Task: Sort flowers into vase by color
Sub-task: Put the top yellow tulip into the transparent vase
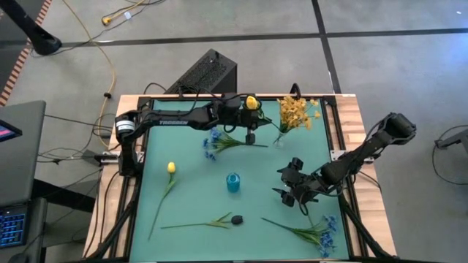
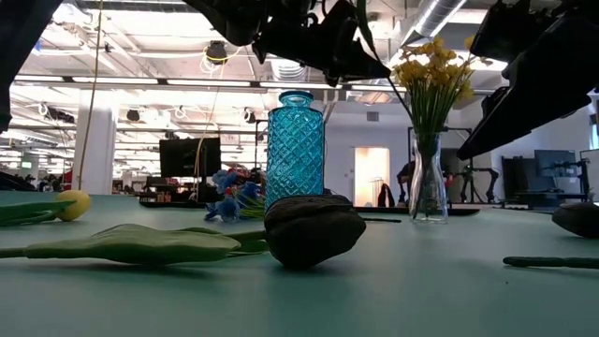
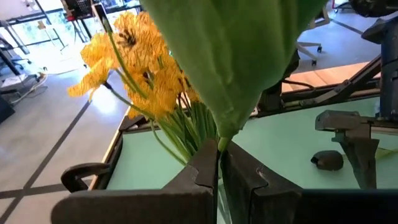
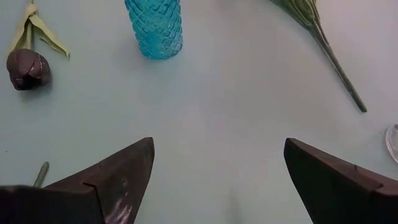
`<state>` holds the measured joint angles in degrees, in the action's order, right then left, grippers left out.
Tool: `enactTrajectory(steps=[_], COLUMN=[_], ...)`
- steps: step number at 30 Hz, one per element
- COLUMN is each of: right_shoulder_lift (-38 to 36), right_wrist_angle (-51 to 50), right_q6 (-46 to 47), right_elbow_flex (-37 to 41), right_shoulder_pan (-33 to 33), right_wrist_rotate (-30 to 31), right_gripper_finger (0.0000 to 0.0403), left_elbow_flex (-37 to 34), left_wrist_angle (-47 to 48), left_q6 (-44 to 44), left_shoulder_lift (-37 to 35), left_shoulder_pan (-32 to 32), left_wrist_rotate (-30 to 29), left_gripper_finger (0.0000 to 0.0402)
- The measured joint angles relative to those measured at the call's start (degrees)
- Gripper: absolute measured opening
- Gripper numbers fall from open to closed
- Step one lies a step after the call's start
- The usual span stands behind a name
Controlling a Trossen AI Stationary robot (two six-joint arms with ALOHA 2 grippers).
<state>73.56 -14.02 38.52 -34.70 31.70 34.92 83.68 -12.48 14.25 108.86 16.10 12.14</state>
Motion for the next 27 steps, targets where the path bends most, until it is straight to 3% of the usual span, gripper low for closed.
enactTrajectory(steps=[7, 15, 19, 27], right_shoulder_lift=[0.0, -0.1, -0.1, -0.1], right_wrist_angle=[0.0, 0.1, 0.4, 0.4], right_q6=[0.0, -1.0, -1.1, -1.1], right_elbow_flex=[0.0, 0.0, 0.0, 0.0], right_shoulder_pan=[0.0, -0.4, -0.8, -1.1], right_wrist_rotate=[0.2, 0.7, 0.7, 0.3], right_gripper_finger=[0.0384, 0.0384, 0.0384, 0.0384], left_elbow_flex=[0.6, 15.9, 20.9, 21.5], left_wrist_angle=[0.5, 15.1, 17.5, 22.0], left_q6=[-0.5, 0.8, 0.4, 0.1], left_shoulder_lift=[0.0, 8.4, 11.5, 12.9], left_shoulder_pan=[0.0, 0.3, 0.9, 1.4], left_wrist_rotate=[0.0, 1.5, 2.5, 2.1], left_gripper_finger=[0.0, 0.0, 0.0, 0.0])
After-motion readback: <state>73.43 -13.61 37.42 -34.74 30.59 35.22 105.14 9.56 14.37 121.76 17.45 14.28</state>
